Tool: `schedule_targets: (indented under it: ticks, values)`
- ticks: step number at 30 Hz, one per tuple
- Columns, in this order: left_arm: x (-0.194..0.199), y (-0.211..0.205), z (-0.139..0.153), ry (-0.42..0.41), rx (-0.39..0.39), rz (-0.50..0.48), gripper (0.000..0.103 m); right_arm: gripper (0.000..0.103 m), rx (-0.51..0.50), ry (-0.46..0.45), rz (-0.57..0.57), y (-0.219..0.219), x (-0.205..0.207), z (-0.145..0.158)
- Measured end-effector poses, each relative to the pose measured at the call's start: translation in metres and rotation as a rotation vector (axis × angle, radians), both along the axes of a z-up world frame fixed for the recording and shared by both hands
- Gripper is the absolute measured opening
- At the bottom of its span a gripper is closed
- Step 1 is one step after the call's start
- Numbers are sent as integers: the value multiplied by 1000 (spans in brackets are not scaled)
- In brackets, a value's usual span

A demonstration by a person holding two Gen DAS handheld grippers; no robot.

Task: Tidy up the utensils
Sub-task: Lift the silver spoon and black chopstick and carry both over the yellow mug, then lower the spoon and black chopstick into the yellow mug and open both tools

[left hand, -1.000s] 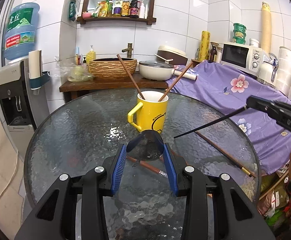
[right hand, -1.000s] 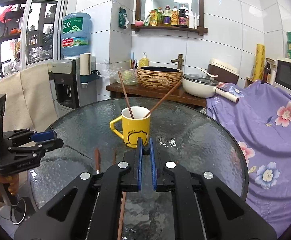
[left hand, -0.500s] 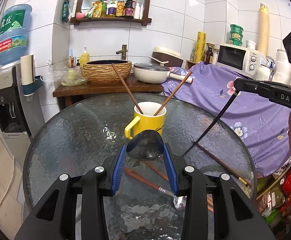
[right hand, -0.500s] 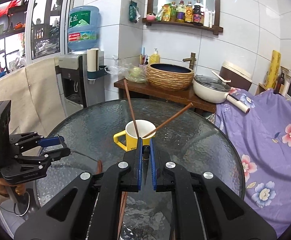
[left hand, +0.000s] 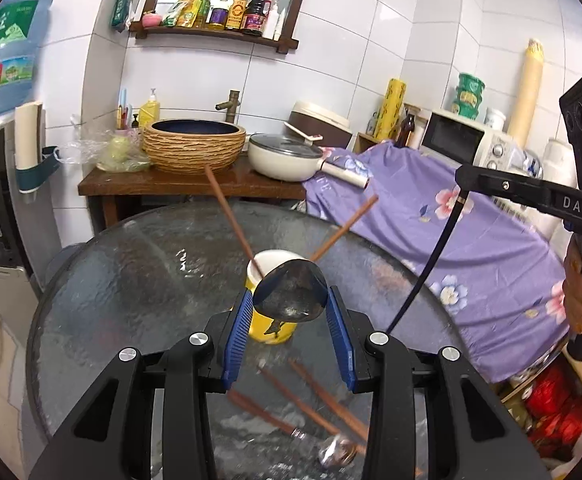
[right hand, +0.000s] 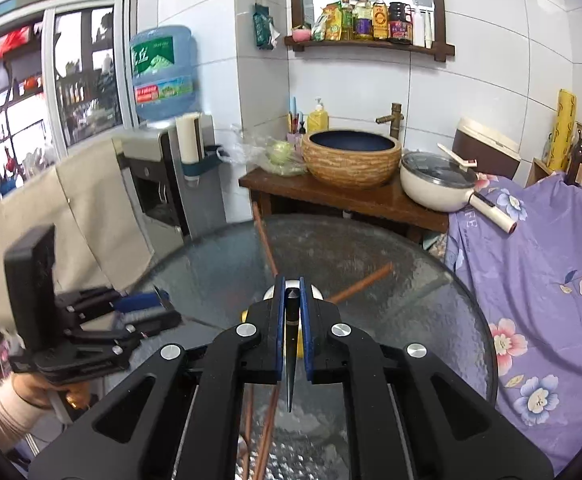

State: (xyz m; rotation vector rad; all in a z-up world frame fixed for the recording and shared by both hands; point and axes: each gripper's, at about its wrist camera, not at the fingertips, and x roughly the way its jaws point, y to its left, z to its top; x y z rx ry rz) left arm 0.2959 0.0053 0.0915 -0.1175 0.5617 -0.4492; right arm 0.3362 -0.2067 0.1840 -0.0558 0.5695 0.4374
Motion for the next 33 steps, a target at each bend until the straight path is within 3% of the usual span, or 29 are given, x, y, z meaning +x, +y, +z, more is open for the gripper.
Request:
schedule_targets:
  ticks: [6,11,20,28,33]
  values:
    - [28,-7,24,-9,-30,16,37,8,19,-37,-29,8,26,48]
    - [50,-20,28,-4,-13,27,37,8,18,-65,-64,17,49,65]
    - [78,-29,4,45,21,52,37,8,57,-56,-95,20,85,41]
    - [89,-25,-10,81,20,67,37,8,115,-62,-94,17,95,41]
    - [92,-27,-14,89,24,64,37,8,60,-53,-98,27,100,34]
